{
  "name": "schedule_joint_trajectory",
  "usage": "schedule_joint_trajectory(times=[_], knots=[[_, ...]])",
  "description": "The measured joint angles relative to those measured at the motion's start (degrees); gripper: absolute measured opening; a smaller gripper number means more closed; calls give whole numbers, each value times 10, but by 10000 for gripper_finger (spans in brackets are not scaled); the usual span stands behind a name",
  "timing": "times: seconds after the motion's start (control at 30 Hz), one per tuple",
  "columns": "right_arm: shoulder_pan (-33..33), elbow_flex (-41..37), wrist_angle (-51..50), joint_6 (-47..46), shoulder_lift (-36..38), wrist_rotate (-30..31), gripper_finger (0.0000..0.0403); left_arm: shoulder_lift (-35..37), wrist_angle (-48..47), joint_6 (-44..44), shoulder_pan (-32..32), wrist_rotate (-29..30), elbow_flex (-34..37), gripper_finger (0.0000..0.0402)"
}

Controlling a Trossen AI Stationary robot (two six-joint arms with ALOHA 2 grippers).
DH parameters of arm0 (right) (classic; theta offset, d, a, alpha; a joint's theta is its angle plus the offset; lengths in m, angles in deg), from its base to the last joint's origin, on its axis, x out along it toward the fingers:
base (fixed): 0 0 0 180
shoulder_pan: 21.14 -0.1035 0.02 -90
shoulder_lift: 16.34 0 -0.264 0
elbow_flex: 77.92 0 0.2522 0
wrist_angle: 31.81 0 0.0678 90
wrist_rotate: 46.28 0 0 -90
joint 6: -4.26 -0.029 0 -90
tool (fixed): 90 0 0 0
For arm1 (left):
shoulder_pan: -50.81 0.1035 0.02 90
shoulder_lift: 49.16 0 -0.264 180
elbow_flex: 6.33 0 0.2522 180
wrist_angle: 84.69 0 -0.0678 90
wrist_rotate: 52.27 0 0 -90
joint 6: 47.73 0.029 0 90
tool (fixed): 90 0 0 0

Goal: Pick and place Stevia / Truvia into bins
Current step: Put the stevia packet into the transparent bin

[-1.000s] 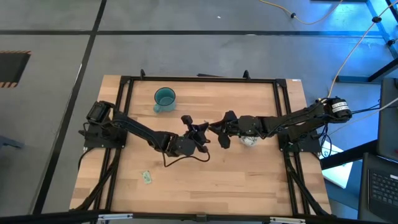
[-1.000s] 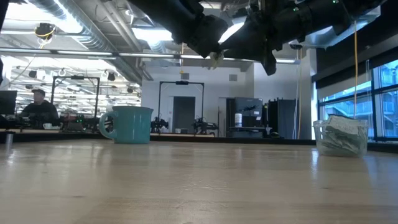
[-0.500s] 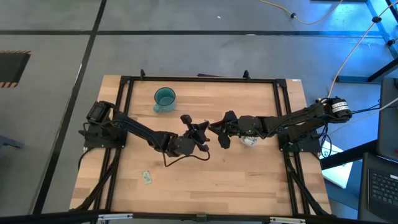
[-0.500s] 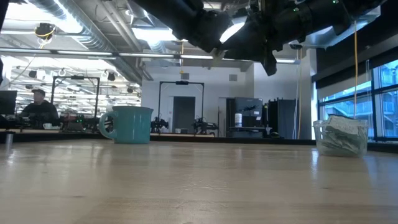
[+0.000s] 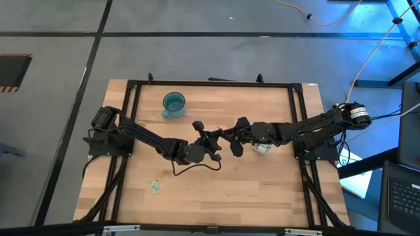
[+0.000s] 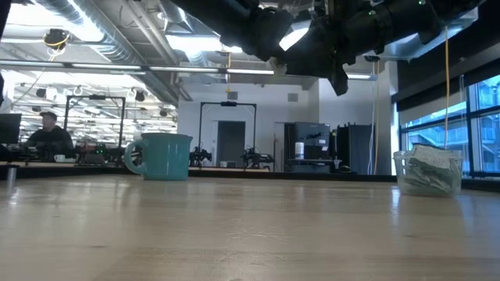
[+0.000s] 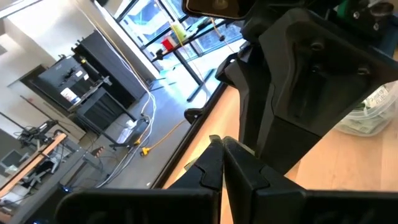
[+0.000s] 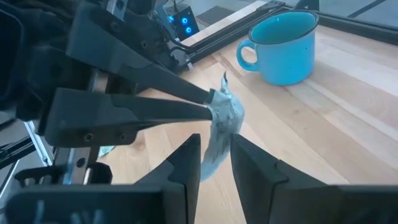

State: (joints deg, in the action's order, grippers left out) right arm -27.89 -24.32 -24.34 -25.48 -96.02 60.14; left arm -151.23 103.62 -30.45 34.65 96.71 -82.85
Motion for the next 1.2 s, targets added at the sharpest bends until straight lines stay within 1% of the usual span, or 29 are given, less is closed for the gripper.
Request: schedule_joint_trajectory(times=[0.13,0.37,0.43,0.5,0.67,0.73,0.8,0.9,0.97,1.03,1.07,1.2], knots=[[0,0,-6,2,0,0,75,0,0,0,0,-1,0,3],[0,0,-12,34,0,0,11,0,0,14,-2,-2,0,4],[0,0,-13,45,0,0,7,0,-2,15,-3,-2,0,9],[0,0,-17,45,0,0,10,0,-8,15,-5,-3,0,21],[0,0,-29,45,0,0,5,0,-12,15,-11,4,0,71],[0,0,-49,46,4,-1,4,0,-13,15,-14,27,0,88],[0,0,-89,45,20,-1,5,0,-31,14,-19,73,0,102],[0,0,-178,27,62,-1,6,0,-84,4,-30,139,0,117],[0,0,-254,3,95,-5,5,0,-114,-19,-35,151,0,122],[0,1,-330,-21,133,-24,4,0,-130,-41,-38,124,0,123],[0,1,-373,-34,151,-37,4,0,-135,-52,-38,96,0,123],[0,1,-529,-83,214,-106,5,0,-178,-101,-31,-67,0,113]])
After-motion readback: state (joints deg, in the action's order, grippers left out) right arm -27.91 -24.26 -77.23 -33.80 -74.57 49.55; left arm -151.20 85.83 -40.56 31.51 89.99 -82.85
